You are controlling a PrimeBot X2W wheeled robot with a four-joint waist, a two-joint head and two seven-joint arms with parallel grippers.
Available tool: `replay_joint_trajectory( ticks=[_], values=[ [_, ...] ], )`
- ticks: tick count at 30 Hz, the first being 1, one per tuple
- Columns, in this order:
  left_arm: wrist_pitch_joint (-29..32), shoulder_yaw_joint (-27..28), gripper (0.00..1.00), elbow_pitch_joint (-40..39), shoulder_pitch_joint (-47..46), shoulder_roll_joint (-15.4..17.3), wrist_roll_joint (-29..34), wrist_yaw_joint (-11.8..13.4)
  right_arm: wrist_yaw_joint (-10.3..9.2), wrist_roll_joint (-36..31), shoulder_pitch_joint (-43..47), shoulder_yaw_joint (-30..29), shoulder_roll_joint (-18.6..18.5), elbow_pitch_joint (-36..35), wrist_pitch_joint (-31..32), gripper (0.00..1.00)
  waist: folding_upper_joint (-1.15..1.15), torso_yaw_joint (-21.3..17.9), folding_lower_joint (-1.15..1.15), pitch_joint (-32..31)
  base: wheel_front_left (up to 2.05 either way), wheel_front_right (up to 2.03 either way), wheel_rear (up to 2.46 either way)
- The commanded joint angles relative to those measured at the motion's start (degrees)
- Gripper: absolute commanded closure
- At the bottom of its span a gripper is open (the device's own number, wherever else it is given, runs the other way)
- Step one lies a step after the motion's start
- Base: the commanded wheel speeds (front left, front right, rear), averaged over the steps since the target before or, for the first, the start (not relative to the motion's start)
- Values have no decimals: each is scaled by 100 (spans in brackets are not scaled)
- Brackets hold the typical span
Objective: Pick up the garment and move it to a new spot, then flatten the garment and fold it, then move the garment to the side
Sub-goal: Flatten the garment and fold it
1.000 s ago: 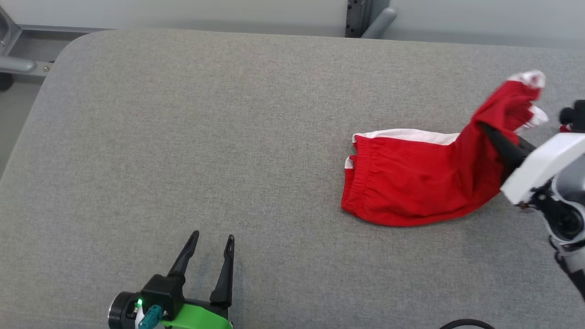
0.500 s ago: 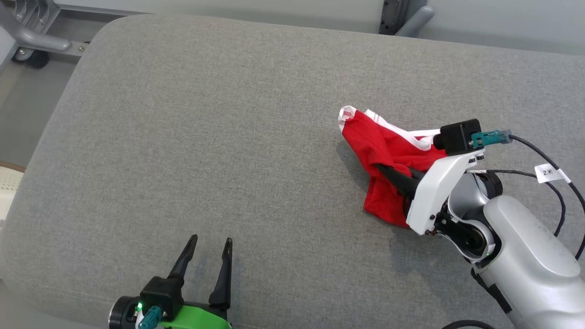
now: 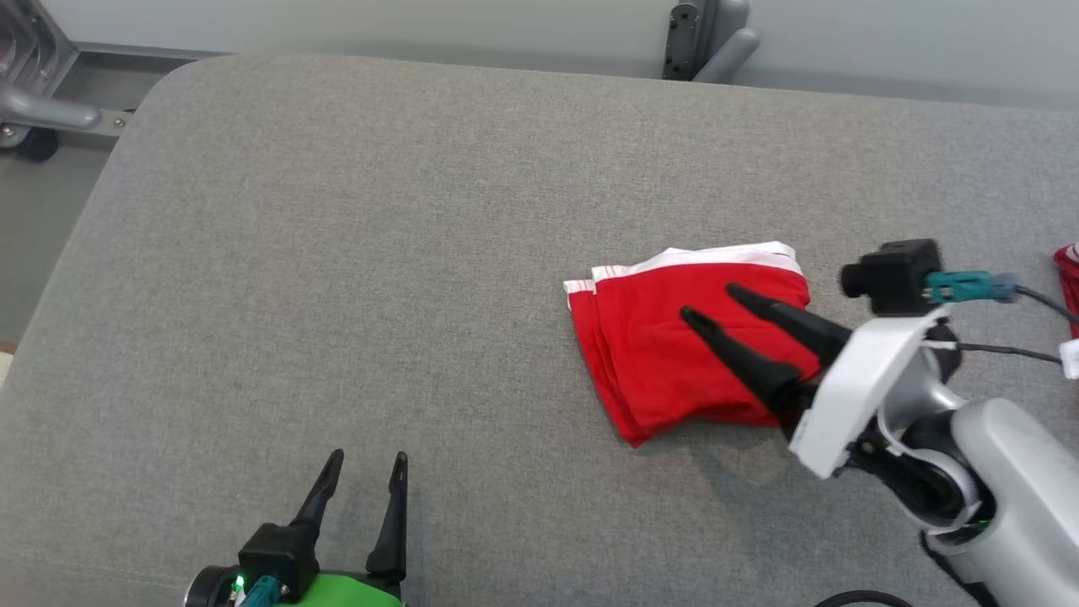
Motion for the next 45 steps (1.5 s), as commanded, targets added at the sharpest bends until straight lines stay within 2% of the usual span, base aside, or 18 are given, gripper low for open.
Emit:
replay_joint_trajectory(
  ticks=[1, 5, 6, 7, 9, 10, 12, 16, 19, 20, 27, 31, 34, 41, 45],
  values=[
    [-17, 58, 0, -22, 97, 12, 36, -10, -1, -3, 114, -171, -125, -130, -65, 0, 0, -108, 0, -63, 0, 0, 0],
    [-17, 195, 0, -68, 165, 4, 86, -36, 0, -262, 529, -1195, -334, -607, -391, 0, 0, -284, 0, -89, 0, 0, 0],
    [-17, 201, 0, -67, 183, -5, 110, -55, -1, -404, 611, -1548, -327, -583, -516, 20, 0, -310, 0, -96, 0, 0, 0],
    [-17, 194, 0, -65, 191, -15, 128, -77, 0, -569, 670, -1833, -291, -546, -631, 55, 0, -324, 0, -103, 0, 0, 0],
    [-17, 213, 0, -67, 180, -34, 161, -95, 1, -883, 764, -2269, -155, -420, -809, 89, 0, -343, 0, -109, 0, 0, 0],
    [-17, 219, 0, -69, 170, -43, 169, -107, 0, -1043, 798, -2399, -120, -323, -867, 100, 0, -344, 0, -116, 0, 0, 0],
    [-17, 218, 0, -69, 154, -66, 183, -137, 0, -1438, 835, -2479, -85, -90, -962, 100, 0, -328, 0, -125, 0, 0, 0],
    [-17, 179, 0, -33, 139, -116, 240, -188, 0, -1982, 632, -2121, 56, 499, -1167, 100, 0, -237, 0, -137, 0, 0, 0],
    [-17, 156, 0, -13, 107, -164, 241, -216, 0, -2146, 341, -1781, 254, 1017, -1431, 100, 0, -134, 0, -110, 0, 0, 0],
    [-17, 155, 0, 1, 87, -189, 245, -243, 0, -2205, 115, -1559, 383, 1414, -1627, 100, 0, -55, 0, -91, 0, 0, 0],
    [-16, 178, 0, 56, 60, -238, 284, -263, -1, -2286, -368, -827, 529, 2768, -2313, 100, 0, 248, 0, -99, 0, 0, 0],
    [-17, 255, 0, 11, 219, -263, 264, -239, -1, -2227, -111, -282, 500, 3125, -2972, 100, 0, 306, 0, -162, 0, 0, 0],
    [-17, 297, 0, -6, 282, -272, 297, -243, -1, -2139, 25, -61, 474, 3290, -3205, 100, 0, 266, 0, -176, 0, 0, 0],
    [-17, 381, 0, -48, 289, -284, 333, -260, -1, -2071, 198, 182, 633, 3723, -3414, 100, 0, 150, 0, -123, 0, 0, 0],
    [-17, 411, 0, -26, 226, -286, 358, -295, -1, -1964, 266, 336, 897, 3951, -3474, 100, 0, 119, 0, -113, 0, 0, 0]
  ],
)
